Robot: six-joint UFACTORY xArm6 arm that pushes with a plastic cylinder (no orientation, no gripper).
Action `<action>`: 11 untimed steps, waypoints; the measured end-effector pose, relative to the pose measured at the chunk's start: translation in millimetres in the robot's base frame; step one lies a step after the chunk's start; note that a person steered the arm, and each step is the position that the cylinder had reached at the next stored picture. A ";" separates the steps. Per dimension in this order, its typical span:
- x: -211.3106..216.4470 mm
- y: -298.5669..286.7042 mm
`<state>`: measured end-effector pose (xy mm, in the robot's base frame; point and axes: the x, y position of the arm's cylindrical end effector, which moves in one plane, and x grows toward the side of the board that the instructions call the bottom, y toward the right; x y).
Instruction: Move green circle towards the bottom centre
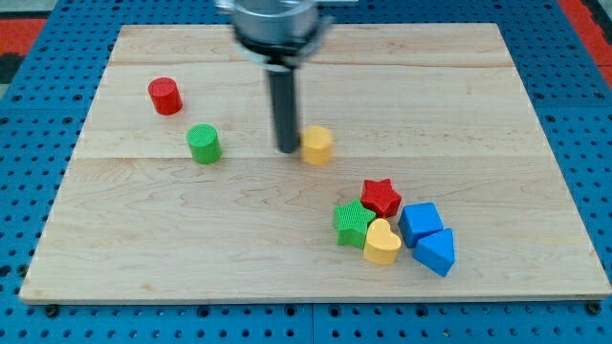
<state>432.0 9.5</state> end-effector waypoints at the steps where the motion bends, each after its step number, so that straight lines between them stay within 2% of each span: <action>1: 12.3 20.4; 2: -17.9 0.0; 3: 9.3 84.0; 4: 60.3 111.1; 5: 7.7 35.4; 6: -8.4 -69.7; 8: -40.0 -218.9; 9: -8.7 -214.5; 10: 19.5 -115.9; 11: 47.1 -65.3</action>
